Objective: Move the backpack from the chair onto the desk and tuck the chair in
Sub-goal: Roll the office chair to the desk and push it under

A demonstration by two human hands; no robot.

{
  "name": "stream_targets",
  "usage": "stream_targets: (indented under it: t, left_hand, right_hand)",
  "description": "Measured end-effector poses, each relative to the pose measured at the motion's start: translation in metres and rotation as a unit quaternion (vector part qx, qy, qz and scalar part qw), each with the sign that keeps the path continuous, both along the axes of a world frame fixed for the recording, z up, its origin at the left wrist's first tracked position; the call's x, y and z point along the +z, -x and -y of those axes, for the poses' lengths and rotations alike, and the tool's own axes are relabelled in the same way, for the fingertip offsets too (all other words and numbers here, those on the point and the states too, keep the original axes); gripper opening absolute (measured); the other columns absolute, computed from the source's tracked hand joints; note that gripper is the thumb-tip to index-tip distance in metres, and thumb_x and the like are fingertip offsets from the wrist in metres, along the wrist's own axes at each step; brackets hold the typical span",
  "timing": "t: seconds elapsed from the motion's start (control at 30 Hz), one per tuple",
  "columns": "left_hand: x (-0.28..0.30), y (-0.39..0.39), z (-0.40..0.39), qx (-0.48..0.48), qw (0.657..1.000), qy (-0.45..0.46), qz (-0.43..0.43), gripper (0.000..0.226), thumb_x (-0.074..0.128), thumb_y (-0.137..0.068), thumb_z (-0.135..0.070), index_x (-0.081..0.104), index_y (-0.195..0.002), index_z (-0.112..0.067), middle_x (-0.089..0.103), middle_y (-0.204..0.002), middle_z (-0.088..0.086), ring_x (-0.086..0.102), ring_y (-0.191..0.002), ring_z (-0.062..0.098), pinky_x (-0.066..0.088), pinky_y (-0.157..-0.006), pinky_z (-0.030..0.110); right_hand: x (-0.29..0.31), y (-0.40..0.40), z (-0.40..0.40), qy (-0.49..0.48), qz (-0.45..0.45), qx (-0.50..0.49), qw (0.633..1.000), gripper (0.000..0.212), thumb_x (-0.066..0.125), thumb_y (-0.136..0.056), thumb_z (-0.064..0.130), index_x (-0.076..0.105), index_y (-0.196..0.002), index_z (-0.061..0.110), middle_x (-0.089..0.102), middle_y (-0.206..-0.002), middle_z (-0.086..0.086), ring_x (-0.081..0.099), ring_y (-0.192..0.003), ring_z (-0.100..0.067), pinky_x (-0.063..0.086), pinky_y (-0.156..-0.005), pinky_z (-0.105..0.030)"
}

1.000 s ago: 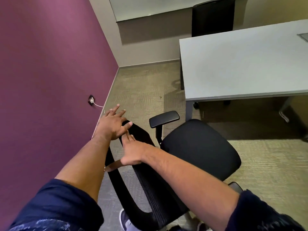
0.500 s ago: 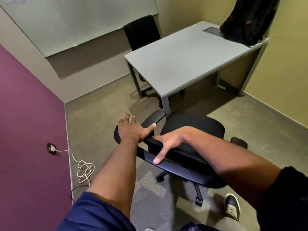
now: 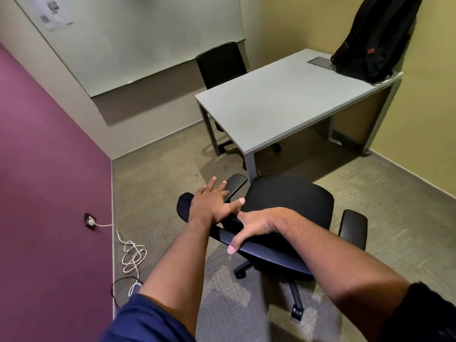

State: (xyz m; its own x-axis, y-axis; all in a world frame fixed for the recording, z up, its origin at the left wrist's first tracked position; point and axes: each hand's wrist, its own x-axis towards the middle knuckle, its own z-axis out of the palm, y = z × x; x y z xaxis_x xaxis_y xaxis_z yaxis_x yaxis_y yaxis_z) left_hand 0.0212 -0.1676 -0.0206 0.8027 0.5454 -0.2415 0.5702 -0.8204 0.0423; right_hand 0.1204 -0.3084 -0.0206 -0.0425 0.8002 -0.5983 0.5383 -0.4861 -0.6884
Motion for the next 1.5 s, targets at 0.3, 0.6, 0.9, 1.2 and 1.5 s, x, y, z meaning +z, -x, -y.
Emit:
stream_targets:
  t: [0.3,0.6,0.9,1.2,1.5]
  left_hand:
    - [-0.008,-0.008,0.01,-0.083,0.995,0.027,0.05,0.085,0.031,-0.093,-0.078,0.034,-0.159,-0.025,0.021,-0.168,-0.01,0.004,-0.157,0.013,0.018,-0.123,0.043]
    - [-0.001,0.023,0.007,-0.212,0.97,0.084,0.08,0.116,0.011,-0.071,-0.093,0.037,-0.158,-0.022,0.02,-0.169,-0.008,0.007,-0.156,0.01,0.018,-0.123,0.041]
    - [-0.004,0.063,-0.001,-0.34,0.935,-0.043,0.096,0.136,0.006,-0.059,-0.106,0.041,-0.155,-0.015,0.038,-0.162,0.0,0.023,-0.153,0.016,0.031,-0.117,0.043]
    - [-0.014,0.053,0.006,-0.356,0.909,-0.134,0.17,0.095,0.021,-0.074,-0.099,0.066,-0.104,-0.021,0.07,-0.107,-0.002,0.062,-0.107,0.021,0.047,-0.08,0.037]
    - [-0.006,0.038,0.023,-0.395,0.892,-0.144,0.169,0.092,0.005,-0.073,-0.098,0.056,-0.086,-0.023,0.068,-0.088,-0.003,0.065,-0.08,0.024,0.04,-0.057,0.035]
  right_hand:
    - [0.013,0.012,0.012,0.022,0.041,-0.086,0.995,0.044,0.087,-0.069,0.053,0.071,-0.094,0.021,0.071,-0.092,0.007,0.066,-0.085,-0.013,0.049,-0.086,-0.031]
    - [0.019,0.046,0.04,-0.002,0.115,-0.204,0.972,0.076,0.082,-0.063,0.072,0.061,-0.129,0.04,0.066,-0.133,0.007,0.065,-0.113,-0.014,0.046,-0.105,-0.035]
    - [0.015,0.063,0.059,0.041,0.24,-0.242,0.939,0.138,0.058,-0.044,0.102,0.015,-0.161,0.042,0.029,-0.166,0.012,0.034,-0.149,-0.016,0.028,-0.12,-0.04]
    - [0.007,0.068,0.075,0.015,0.363,-0.22,0.905,0.129,0.046,-0.053,0.103,0.03,-0.159,0.031,0.043,-0.159,0.007,0.047,-0.141,-0.021,0.041,-0.112,-0.042]
    - [0.005,0.054,0.1,0.01,0.403,-0.201,0.893,0.112,0.038,-0.063,0.099,0.042,-0.151,0.031,0.06,-0.144,0.001,0.058,-0.127,-0.026,0.047,-0.102,-0.045]
